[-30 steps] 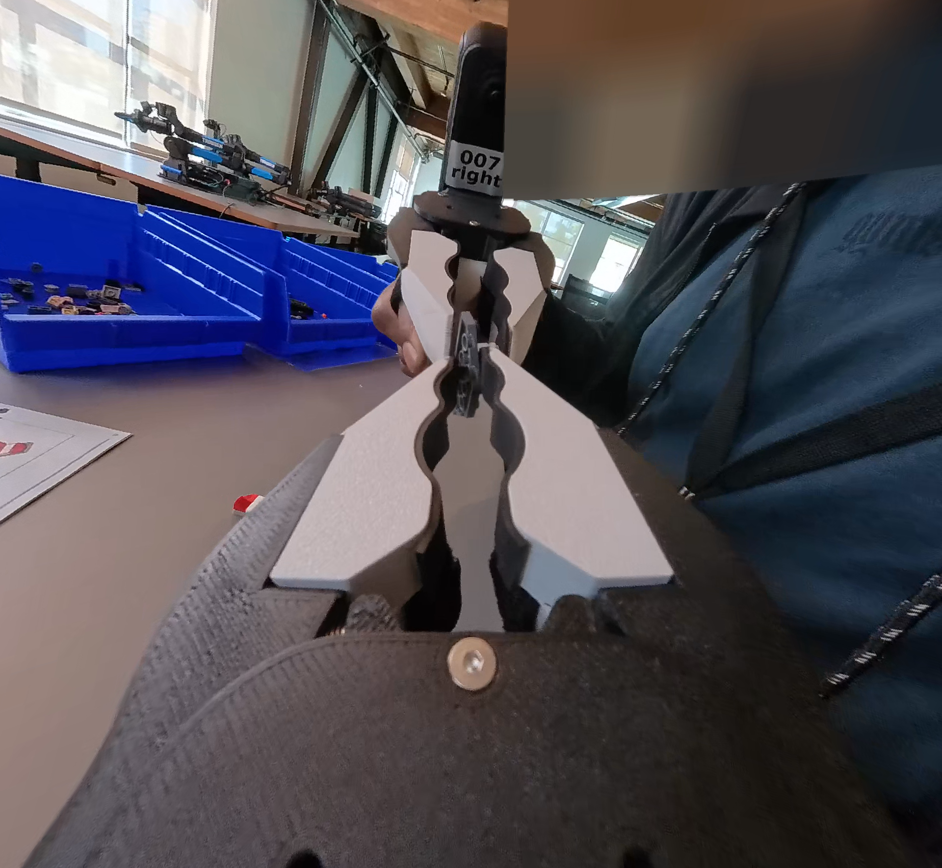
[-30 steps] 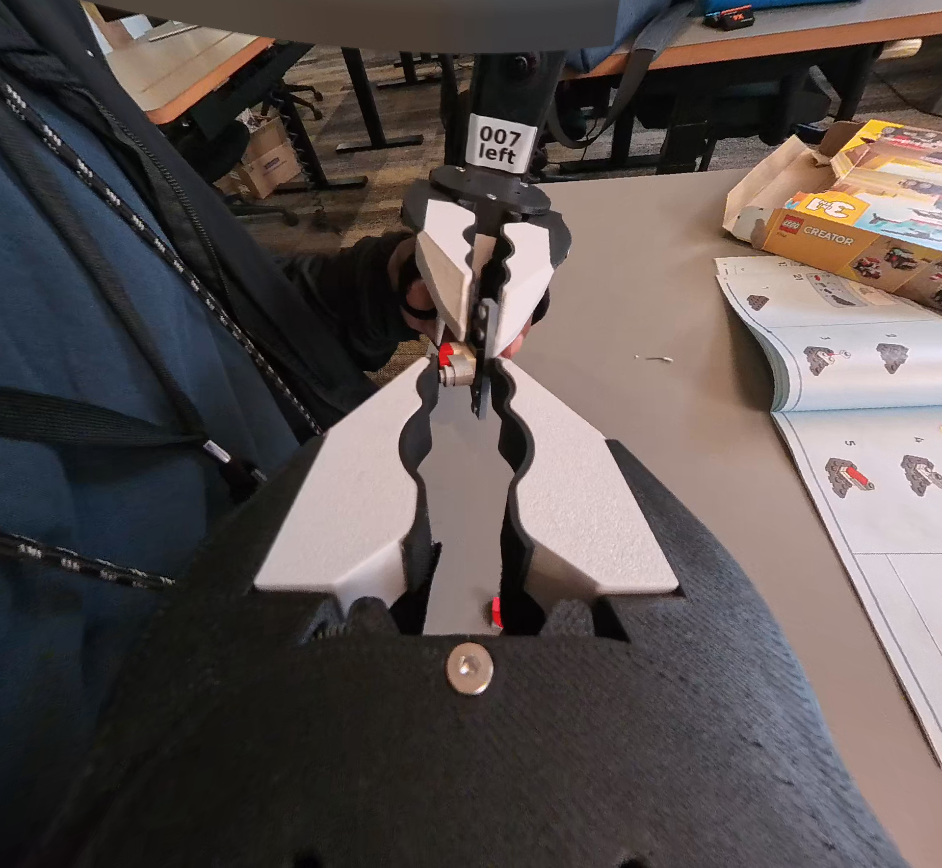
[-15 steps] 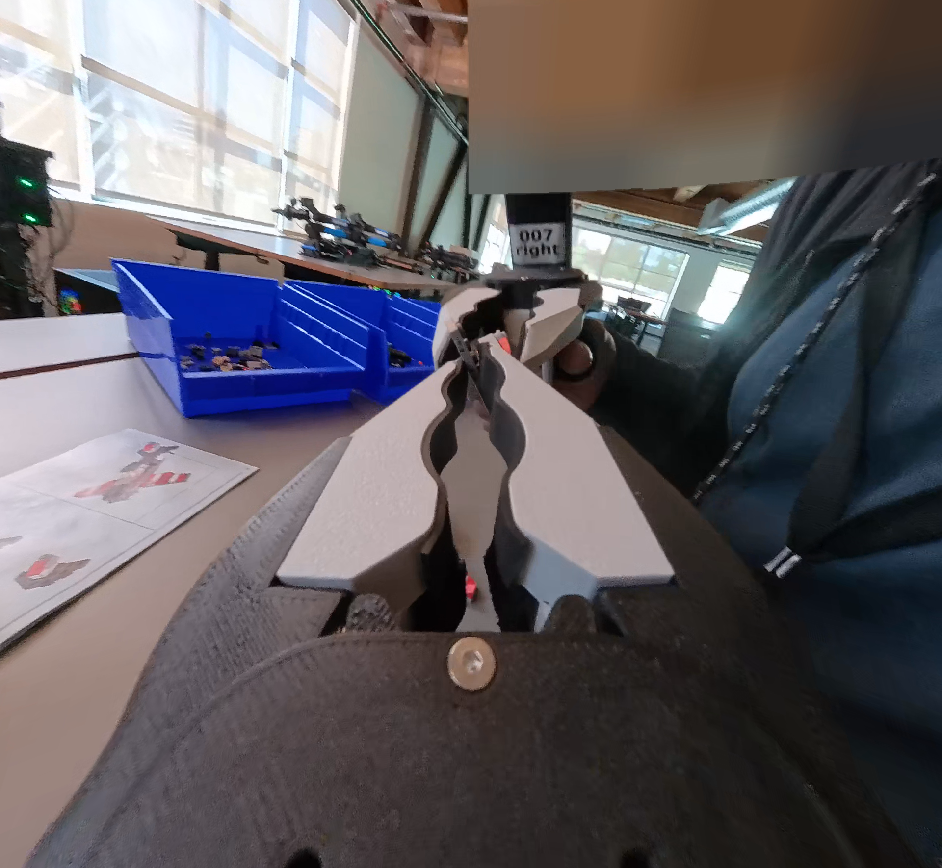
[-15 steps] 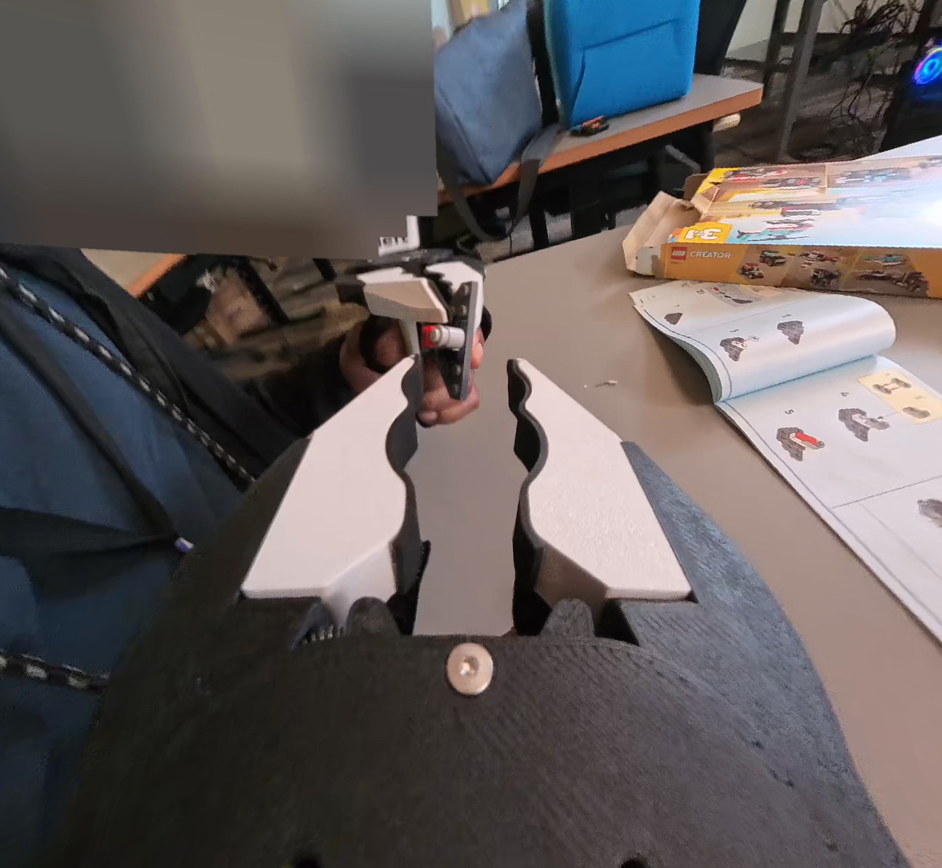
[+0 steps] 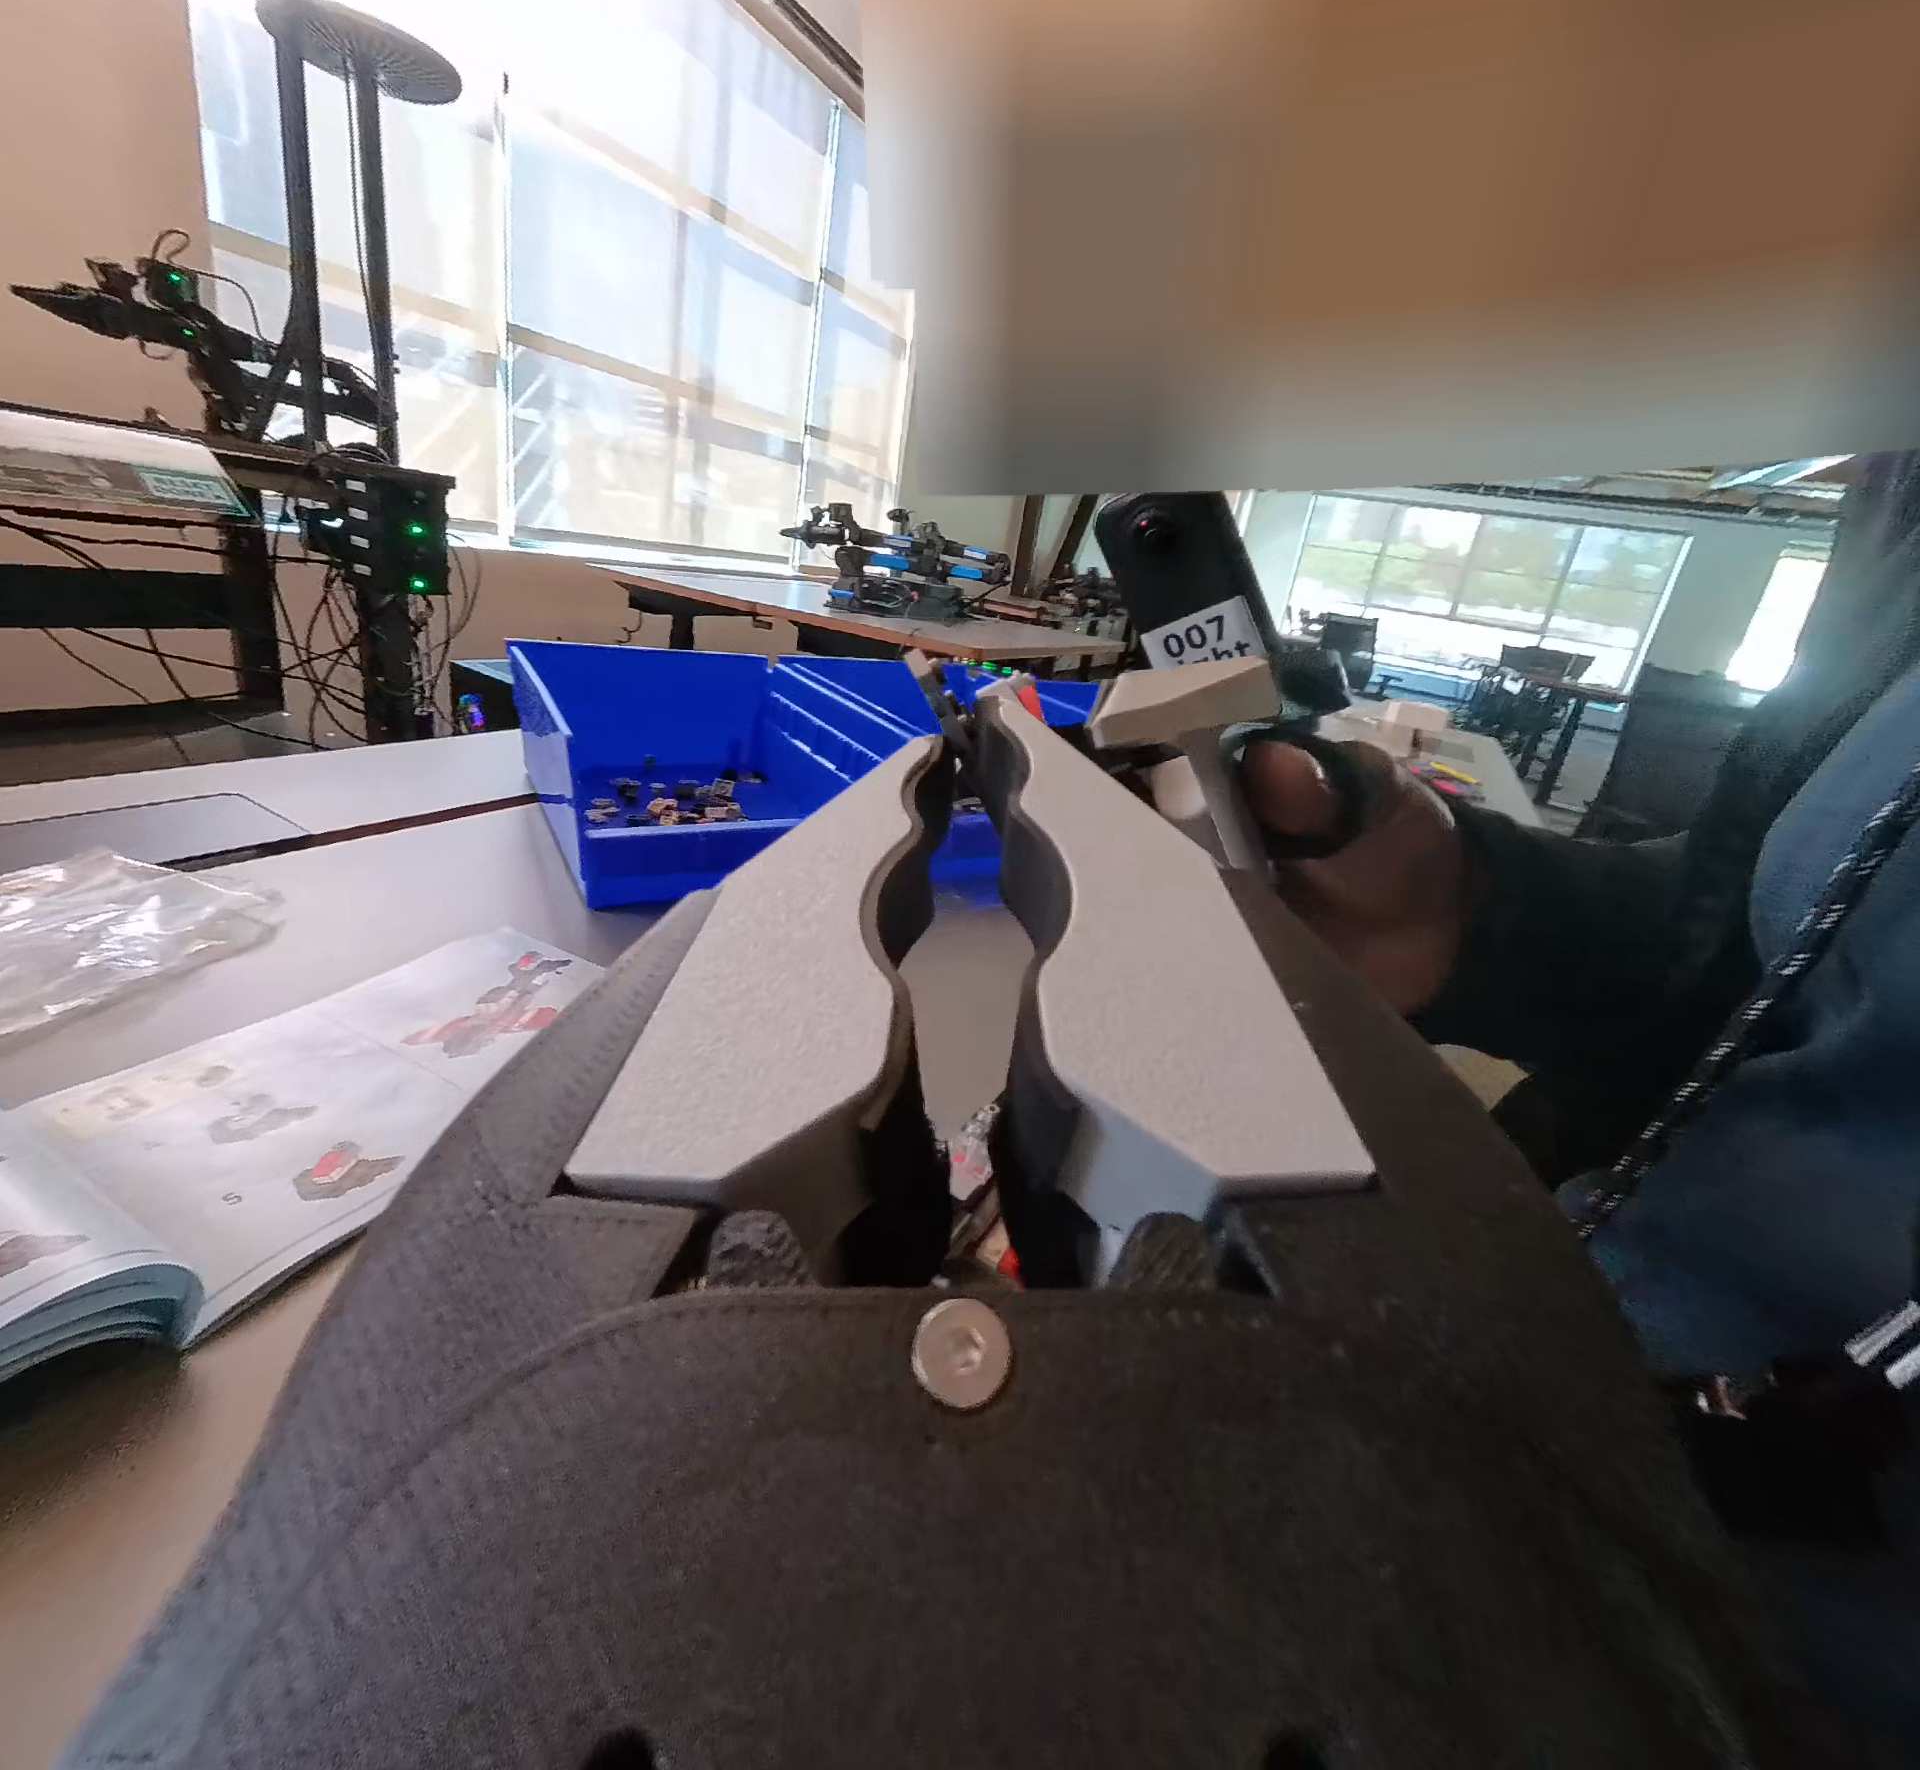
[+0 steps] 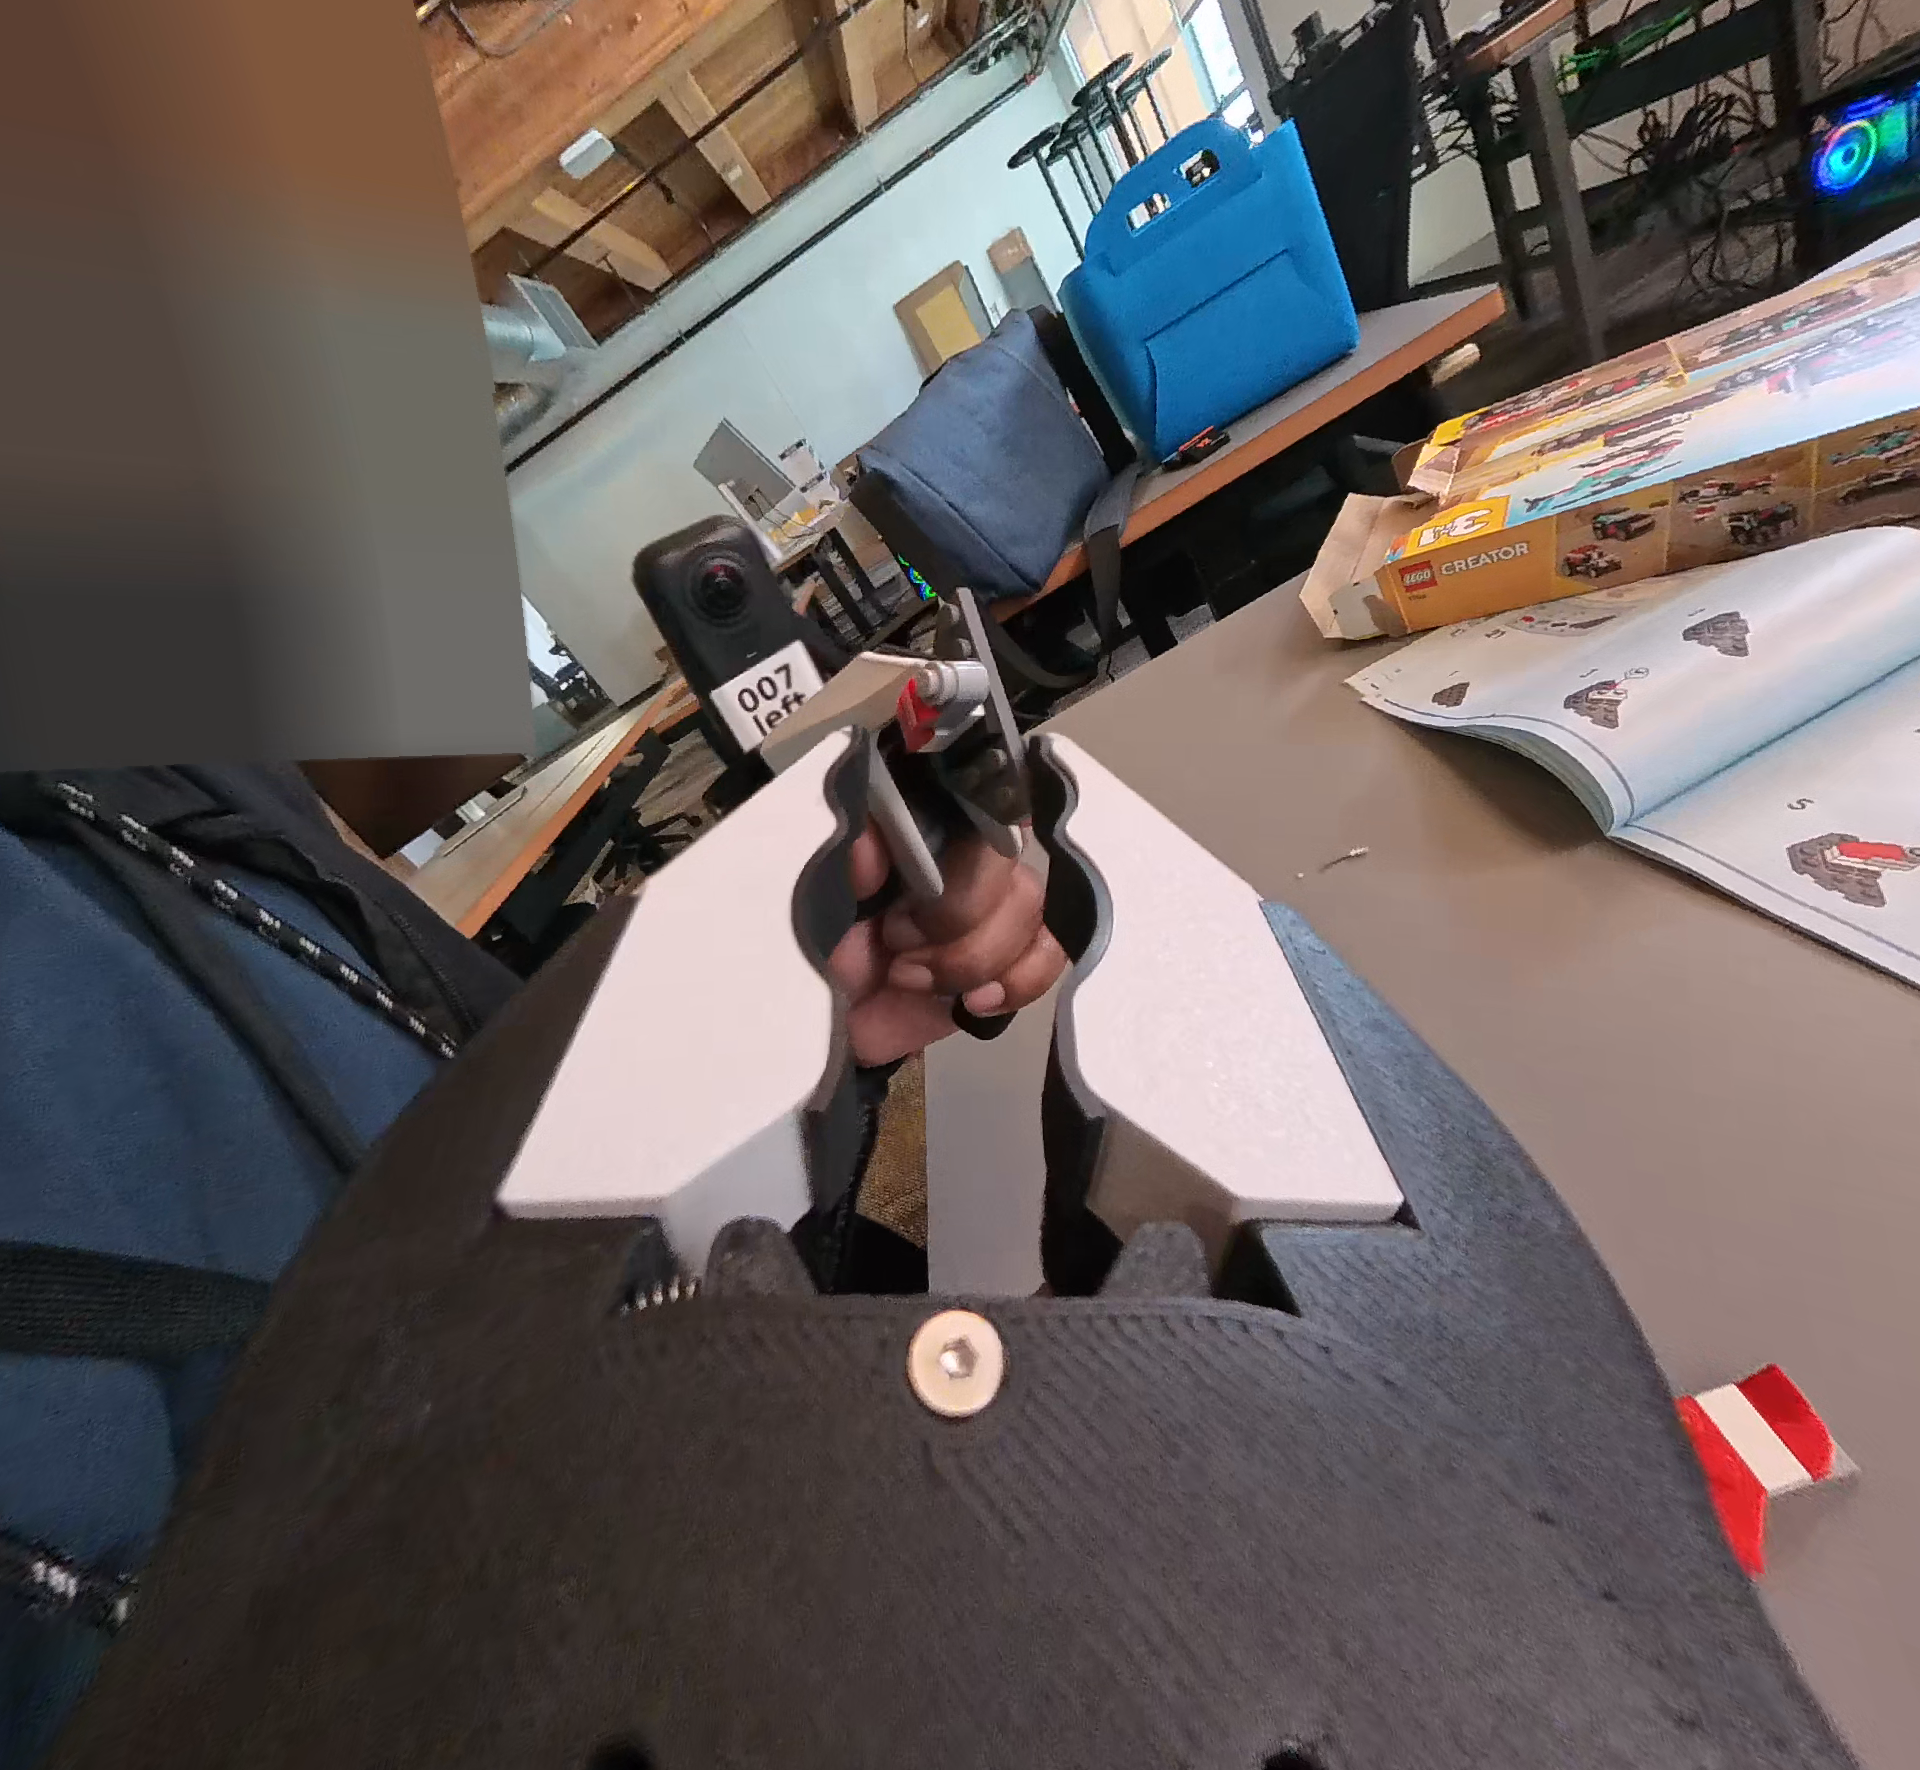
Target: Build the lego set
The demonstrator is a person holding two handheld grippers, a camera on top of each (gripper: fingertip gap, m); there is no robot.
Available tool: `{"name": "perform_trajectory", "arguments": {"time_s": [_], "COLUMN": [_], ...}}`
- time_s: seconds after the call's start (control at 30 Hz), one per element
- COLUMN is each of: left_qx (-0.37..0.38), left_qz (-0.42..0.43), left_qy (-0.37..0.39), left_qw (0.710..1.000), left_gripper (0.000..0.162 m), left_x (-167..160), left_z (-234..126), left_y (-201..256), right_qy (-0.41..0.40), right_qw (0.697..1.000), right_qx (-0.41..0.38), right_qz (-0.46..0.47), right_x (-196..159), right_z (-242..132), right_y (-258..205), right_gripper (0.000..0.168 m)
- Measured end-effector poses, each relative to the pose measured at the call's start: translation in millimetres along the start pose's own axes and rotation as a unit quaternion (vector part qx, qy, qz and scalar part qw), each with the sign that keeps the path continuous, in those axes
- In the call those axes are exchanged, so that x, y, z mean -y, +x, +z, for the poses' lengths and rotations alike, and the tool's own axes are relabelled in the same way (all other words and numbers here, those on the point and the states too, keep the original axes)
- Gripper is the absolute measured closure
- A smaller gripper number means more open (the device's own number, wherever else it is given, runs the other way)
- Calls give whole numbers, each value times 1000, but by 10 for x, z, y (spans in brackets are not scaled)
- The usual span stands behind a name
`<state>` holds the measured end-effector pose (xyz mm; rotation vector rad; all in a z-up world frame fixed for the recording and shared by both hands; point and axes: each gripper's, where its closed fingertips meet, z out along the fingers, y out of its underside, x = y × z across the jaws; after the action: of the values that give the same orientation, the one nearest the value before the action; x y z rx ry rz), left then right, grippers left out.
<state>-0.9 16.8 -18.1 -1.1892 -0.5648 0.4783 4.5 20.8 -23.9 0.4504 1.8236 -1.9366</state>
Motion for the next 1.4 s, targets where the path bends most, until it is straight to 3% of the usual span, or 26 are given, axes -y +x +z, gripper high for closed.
{"name": "perform_trajectory", "arguments": {"time_s": [0.53,1.4], "left_qx": [24,0], "left_qz": [86,65], "left_qy": [-24,-7], "left_qw": [996,998], "left_gripper": [158,159], "left_x": [-38,16], "left_z": [78,89], "left_y": [109,190], "right_qy": [21,13], "right_qw": [999,993], "right_qx": [10,9], "right_qz": [-36,-121], "right_x": [24,25], "right_z": [-61,-53], "right_y": [-22,-112], "right_gripper": [144,147]}}
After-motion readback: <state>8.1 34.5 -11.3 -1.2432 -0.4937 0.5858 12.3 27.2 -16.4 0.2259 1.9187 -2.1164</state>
